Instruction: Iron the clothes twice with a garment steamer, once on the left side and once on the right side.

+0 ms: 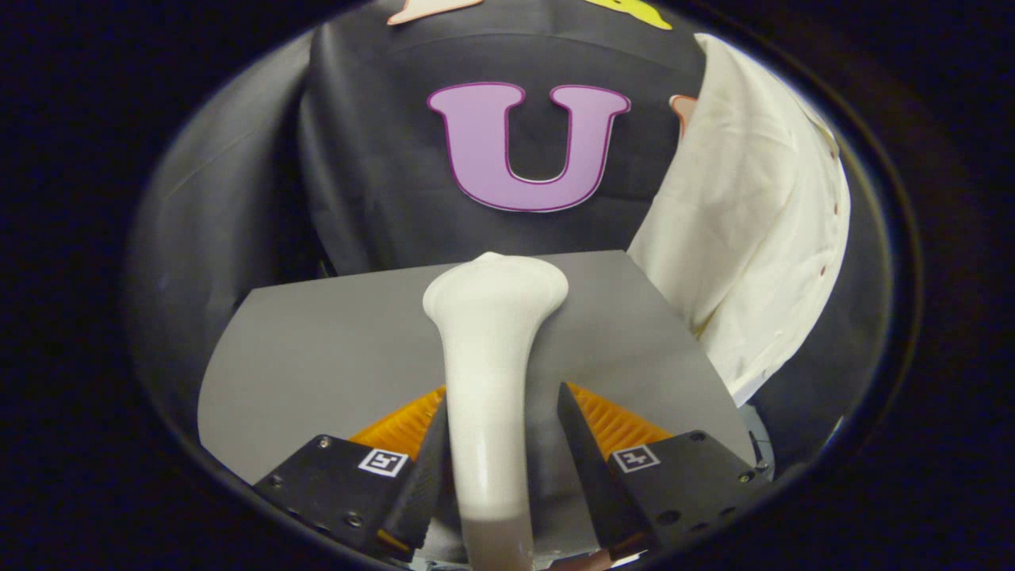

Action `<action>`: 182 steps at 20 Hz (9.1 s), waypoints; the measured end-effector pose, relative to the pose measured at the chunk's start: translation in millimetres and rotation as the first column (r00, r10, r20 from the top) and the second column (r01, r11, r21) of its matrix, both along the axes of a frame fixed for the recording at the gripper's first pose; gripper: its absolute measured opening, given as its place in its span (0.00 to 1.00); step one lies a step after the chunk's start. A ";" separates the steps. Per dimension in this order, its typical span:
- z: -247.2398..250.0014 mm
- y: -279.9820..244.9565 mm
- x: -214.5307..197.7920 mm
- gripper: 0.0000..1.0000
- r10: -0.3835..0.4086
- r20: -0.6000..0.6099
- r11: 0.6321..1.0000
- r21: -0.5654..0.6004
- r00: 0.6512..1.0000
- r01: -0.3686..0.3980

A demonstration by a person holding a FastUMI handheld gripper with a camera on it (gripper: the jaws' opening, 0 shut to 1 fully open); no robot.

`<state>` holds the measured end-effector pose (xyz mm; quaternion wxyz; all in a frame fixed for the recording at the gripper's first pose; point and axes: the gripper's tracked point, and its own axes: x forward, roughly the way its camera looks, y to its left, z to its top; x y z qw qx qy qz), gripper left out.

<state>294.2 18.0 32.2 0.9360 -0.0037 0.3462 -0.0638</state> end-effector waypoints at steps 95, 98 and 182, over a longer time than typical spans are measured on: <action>-229.3 -273.2 -101.6 0.36 -0.032 0.383 0.999 0.001 0.923 0.035; -227.4 -268.6 -111.8 0.36 -0.011 0.330 0.999 -0.042 0.944 0.026; -186.7 -509.8 -86.5 0.36 -0.156 0.443 0.988 0.086 0.883 0.132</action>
